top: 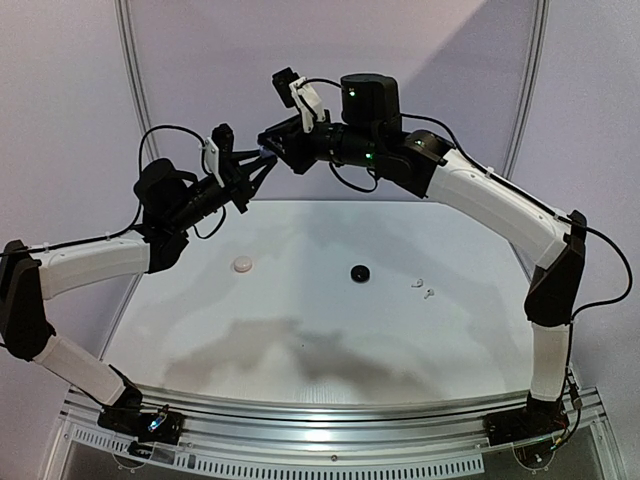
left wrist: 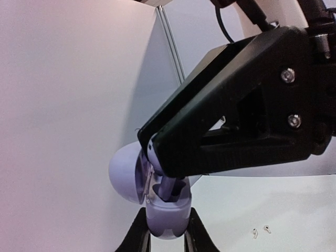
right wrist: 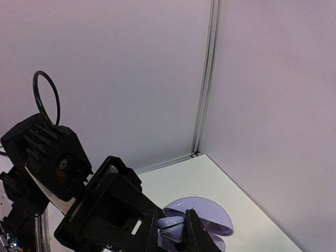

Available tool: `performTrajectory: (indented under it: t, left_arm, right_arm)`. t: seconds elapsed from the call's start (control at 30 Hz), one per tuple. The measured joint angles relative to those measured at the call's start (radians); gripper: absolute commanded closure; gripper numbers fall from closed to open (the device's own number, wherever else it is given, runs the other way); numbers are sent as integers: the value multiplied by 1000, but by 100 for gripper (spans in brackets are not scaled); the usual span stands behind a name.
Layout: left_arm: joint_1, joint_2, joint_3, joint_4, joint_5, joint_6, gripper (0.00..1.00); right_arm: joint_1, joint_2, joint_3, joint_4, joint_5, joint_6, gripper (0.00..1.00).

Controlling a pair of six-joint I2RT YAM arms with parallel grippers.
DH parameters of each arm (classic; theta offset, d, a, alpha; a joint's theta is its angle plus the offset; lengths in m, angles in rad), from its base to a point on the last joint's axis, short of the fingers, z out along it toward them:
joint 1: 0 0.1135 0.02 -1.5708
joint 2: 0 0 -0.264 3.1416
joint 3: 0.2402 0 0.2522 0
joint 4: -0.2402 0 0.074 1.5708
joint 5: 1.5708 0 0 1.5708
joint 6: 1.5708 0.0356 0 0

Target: Insert the wireless bluetooth earbuds into the charging case

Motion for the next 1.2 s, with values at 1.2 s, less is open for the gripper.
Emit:
performTrajectory:
  t: [1.2]
  left_arm:
    - [0,0,0,0,0,9,100]
  right_arm:
    - [0,-15,5,-52,13,-30,85]
